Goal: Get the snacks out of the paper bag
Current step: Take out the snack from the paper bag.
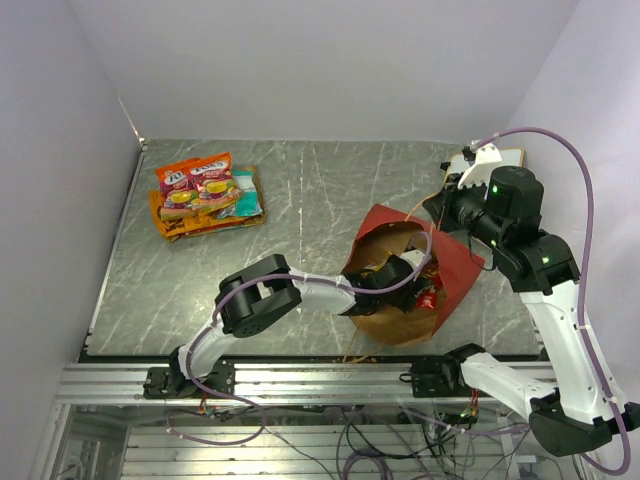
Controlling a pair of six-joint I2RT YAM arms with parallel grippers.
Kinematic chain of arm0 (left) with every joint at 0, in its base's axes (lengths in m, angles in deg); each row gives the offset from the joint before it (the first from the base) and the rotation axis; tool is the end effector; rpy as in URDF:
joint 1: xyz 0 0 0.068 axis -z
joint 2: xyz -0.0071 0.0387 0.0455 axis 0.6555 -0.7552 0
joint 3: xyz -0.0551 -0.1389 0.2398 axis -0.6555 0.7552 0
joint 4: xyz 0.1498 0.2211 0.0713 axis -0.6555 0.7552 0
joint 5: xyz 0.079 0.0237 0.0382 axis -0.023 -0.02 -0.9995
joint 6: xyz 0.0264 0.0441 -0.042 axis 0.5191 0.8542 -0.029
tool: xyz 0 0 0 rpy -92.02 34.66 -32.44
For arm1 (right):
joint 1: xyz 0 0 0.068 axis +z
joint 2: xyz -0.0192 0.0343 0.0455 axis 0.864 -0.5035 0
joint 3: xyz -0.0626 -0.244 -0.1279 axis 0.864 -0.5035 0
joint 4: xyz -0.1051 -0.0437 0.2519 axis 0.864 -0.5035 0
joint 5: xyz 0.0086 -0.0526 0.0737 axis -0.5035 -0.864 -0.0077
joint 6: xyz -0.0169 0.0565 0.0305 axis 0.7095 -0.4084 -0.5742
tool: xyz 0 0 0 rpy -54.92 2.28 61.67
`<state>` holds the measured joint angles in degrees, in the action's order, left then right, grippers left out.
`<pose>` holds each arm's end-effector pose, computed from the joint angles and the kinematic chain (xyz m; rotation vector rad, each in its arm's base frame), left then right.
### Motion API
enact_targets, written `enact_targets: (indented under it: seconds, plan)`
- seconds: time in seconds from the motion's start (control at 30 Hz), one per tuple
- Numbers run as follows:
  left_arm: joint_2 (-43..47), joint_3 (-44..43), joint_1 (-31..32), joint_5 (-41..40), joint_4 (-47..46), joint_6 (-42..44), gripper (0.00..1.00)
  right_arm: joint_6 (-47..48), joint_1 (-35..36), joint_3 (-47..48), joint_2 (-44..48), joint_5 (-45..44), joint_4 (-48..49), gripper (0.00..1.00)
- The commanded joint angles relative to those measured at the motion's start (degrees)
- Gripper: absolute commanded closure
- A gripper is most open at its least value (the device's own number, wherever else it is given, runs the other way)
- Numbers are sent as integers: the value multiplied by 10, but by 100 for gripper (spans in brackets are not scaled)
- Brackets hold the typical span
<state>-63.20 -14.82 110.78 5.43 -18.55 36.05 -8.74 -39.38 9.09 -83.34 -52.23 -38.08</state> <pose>0.1849 -0.4709 0.1288 0.8042 2.0358 -0.6939 0.1867 0.0720 0.4478 -0.1751 1.9681 0.4181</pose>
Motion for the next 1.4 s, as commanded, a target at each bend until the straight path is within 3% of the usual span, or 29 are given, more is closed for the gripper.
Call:
enact_targets:
  seconds: [0.0, 0.3, 0.6, 1.03, 1.37]
  plan:
    - [-28, -23, -12, 36, 2, -12, 32, -5, 2, 16, 6, 5, 1, 100]
    - [-25, -23, -19, 55, 20, -16, 73, -5, 2, 13, 8, 7, 2, 100]
    - [27, -18, -17, 43, 49, -9, 93, -3, 2, 8, 9, 4, 5, 100]
    - [187, 107, 9, 47, 82, 19, 93, 1, 2, 1, 9, -10, 15, 100]
    - [261, 133, 22, 13, 133, 2, 93, 0, 2, -7, 5, -14, 21, 100]
